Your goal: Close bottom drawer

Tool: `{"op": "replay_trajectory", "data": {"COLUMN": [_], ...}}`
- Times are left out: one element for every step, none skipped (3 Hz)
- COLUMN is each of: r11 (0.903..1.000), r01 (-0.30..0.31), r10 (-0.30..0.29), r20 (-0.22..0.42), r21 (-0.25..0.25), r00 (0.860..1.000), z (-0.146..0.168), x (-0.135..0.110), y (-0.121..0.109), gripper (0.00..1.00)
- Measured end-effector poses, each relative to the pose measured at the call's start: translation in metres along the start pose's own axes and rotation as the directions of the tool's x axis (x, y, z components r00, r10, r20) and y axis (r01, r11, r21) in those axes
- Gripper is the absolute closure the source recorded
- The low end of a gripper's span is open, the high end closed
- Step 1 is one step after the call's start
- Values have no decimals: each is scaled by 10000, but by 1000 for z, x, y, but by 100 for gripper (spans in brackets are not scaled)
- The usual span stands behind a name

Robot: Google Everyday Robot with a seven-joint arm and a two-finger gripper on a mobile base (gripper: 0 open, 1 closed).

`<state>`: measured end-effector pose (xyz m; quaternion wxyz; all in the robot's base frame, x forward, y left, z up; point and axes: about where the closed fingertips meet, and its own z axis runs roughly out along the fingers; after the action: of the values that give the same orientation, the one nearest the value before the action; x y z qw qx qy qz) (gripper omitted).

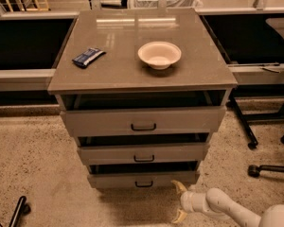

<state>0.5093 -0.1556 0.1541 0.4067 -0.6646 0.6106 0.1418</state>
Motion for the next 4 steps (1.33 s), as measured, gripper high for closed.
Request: {"op": "replay_trajectory", "data": {"r11": [9995, 9992, 9994, 9995], "r01": [-245, -262, -275, -307], "r10": [240, 253, 270, 307], "r20": [-233, -301, -224, -53], "r21": [-214, -292, -207, 34], "r00": [9994, 9992, 9994, 9995], "z": [7, 15, 24, 28], "x": [12, 18, 19, 18], "y": [-13, -31, -48, -56], "gripper": [26, 50, 49, 26]}}
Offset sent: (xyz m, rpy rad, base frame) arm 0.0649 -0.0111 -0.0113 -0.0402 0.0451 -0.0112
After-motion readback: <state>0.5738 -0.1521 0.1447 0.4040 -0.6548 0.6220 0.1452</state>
